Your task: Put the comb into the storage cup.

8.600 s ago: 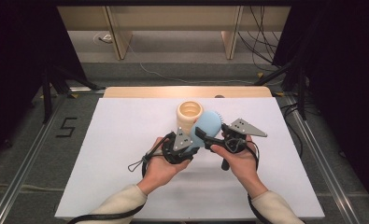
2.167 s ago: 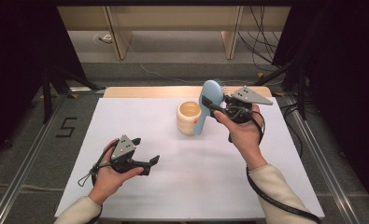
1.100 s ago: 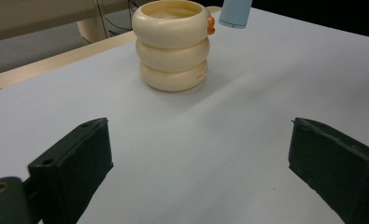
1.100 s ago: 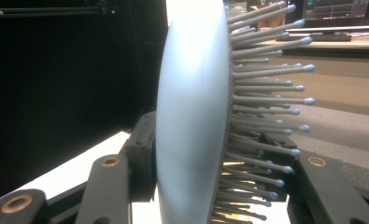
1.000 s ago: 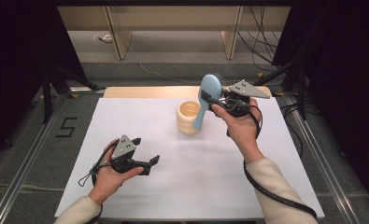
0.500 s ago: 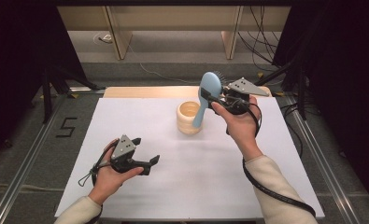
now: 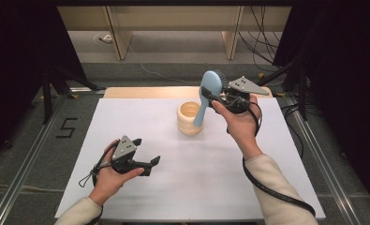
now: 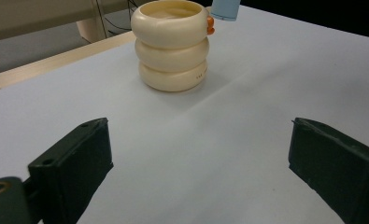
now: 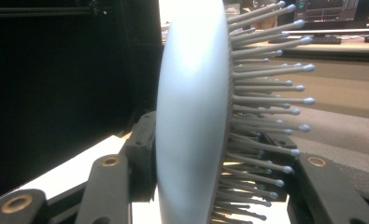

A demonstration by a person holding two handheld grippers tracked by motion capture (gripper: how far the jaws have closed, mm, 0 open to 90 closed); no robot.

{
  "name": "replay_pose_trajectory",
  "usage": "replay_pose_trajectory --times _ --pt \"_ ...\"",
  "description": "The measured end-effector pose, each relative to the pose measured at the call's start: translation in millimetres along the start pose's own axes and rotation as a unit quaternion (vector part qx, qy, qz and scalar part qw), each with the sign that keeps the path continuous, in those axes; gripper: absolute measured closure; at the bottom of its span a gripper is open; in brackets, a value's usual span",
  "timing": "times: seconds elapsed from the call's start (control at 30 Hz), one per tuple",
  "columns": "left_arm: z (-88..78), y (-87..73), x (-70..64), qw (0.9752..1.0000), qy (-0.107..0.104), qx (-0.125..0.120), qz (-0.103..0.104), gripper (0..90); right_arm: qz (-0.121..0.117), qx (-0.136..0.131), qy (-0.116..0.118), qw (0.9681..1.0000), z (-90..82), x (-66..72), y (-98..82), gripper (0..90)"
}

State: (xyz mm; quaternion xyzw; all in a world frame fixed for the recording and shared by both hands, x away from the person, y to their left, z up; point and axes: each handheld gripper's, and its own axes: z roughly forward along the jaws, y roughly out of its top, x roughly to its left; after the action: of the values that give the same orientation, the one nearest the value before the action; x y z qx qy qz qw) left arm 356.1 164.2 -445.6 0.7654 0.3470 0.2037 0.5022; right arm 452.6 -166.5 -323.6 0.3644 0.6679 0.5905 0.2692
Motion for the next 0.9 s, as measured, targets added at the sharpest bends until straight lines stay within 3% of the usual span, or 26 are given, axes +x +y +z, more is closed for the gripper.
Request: replay_pose_trajectory --times 0.9 --pt "0.0 0.7 1.3 1.0 0.0 -0.002 -0.001 5.5 -0.003 -0.008 -0.003 1.0 9.4 1.6 10.8 50.8"
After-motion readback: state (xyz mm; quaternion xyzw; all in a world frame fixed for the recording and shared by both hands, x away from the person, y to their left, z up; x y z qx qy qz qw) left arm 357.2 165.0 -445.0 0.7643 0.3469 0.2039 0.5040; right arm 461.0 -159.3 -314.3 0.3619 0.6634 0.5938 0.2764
